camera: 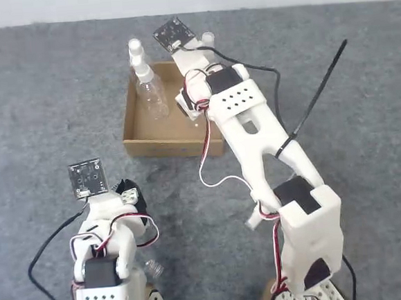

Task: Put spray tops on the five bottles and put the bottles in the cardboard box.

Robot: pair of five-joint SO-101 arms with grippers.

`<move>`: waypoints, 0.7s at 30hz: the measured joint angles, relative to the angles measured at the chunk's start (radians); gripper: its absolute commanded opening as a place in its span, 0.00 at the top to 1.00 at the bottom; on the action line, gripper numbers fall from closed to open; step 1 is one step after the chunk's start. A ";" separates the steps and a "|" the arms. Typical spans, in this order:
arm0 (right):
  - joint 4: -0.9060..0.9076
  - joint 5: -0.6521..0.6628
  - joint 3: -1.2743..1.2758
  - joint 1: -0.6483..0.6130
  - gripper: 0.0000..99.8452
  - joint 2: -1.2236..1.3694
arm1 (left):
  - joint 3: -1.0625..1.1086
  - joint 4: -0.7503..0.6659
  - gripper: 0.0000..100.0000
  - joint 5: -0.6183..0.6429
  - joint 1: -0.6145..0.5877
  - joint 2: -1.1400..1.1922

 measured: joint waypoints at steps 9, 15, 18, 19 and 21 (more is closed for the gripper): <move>0.000 0.000 0.000 0.000 0.86 0.000 | 0.000 0.000 0.99 0.000 0.000 0.000; 0.000 0.000 0.000 0.000 0.86 0.000 | 0.000 0.000 0.99 0.000 0.000 0.000; 0.000 0.000 0.000 0.000 0.86 0.000 | 0.000 0.000 0.99 0.000 0.000 0.000; 0.000 0.000 0.000 0.000 0.86 0.000 | 0.000 0.000 0.99 0.000 0.000 0.000; 0.000 0.000 0.000 0.000 0.86 0.000 | 0.000 0.000 0.99 0.000 0.000 0.000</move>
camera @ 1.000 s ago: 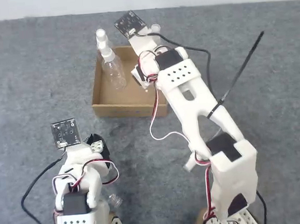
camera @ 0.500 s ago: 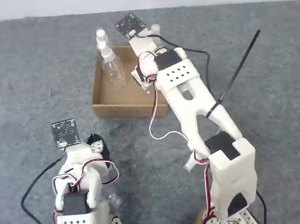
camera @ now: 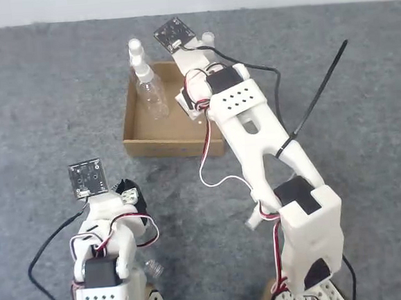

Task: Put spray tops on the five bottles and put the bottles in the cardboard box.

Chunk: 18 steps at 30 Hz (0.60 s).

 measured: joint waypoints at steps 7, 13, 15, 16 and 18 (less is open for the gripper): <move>0.000 0.000 0.000 0.000 0.86 0.000 | 0.000 0.000 0.99 0.000 0.000 0.000; 0.000 0.000 0.000 0.000 0.78 0.000 | 0.000 0.000 0.99 0.000 0.000 0.000; 0.000 0.000 0.000 0.000 0.78 0.000 | 0.000 0.000 0.99 0.000 0.000 0.000; 0.000 0.000 0.000 0.000 0.78 0.000 | 0.000 0.000 0.99 0.000 0.000 0.000; 0.000 0.000 0.000 0.000 0.78 0.000 | 0.000 0.000 0.99 0.000 0.000 0.000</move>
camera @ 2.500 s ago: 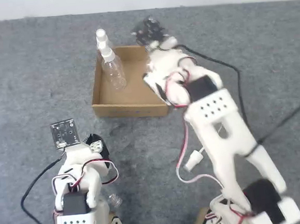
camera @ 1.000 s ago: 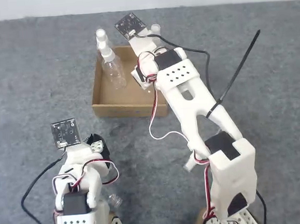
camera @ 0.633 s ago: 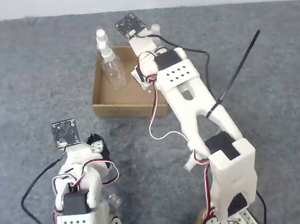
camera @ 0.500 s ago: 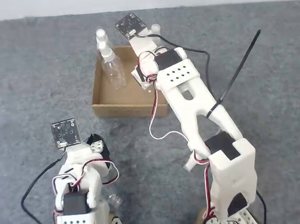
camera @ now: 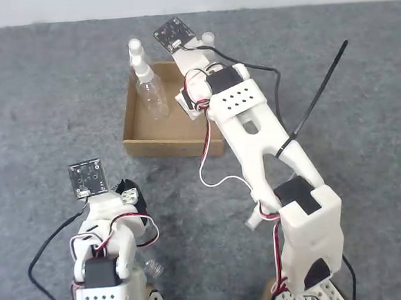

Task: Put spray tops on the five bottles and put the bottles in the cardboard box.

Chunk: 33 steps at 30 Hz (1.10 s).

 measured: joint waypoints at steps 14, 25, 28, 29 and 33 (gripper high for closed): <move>0.086 0.000 -0.078 0.000 0.77 0.000 | 0.000 0.009 0.99 0.000 0.000 0.000; 0.276 0.000 -0.261 0.000 0.78 0.000 | 0.000 0.009 0.99 0.000 0.000 0.000; 0.353 -0.003 -0.328 0.002 0.78 0.000 | 0.000 0.009 0.99 0.000 0.000 0.000; 0.379 -0.003 -0.354 0.002 0.78 0.000 | 0.000 0.009 0.99 0.000 0.000 0.000; 0.493 -0.003 -0.466 0.002 0.78 0.000 | 0.000 0.009 0.99 0.000 0.000 0.000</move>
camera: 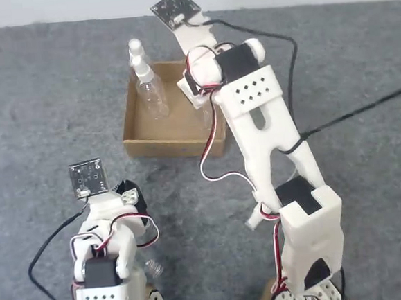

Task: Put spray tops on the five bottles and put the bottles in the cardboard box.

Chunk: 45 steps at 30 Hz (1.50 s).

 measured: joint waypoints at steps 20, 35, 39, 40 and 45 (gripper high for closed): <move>0.150 -0.038 -0.006 -0.167 0.83 -0.215 | 0.000 -0.109 0.99 -0.147 -0.213 0.000; 0.150 -0.038 0.287 -0.459 0.83 -0.359 | -0.034 -0.130 0.99 -0.087 -0.420 0.000; 0.123 -0.038 0.350 -0.526 0.83 -0.359 | -0.052 -0.130 0.99 -0.084 -0.529 0.000; 0.110 -0.038 0.371 -0.539 0.83 -0.359 | -0.057 -0.130 0.99 -0.084 -0.551 0.000; -0.006 -0.038 0.505 -0.583 0.83 -0.359 | -0.060 -0.175 0.99 -0.083 -0.664 0.000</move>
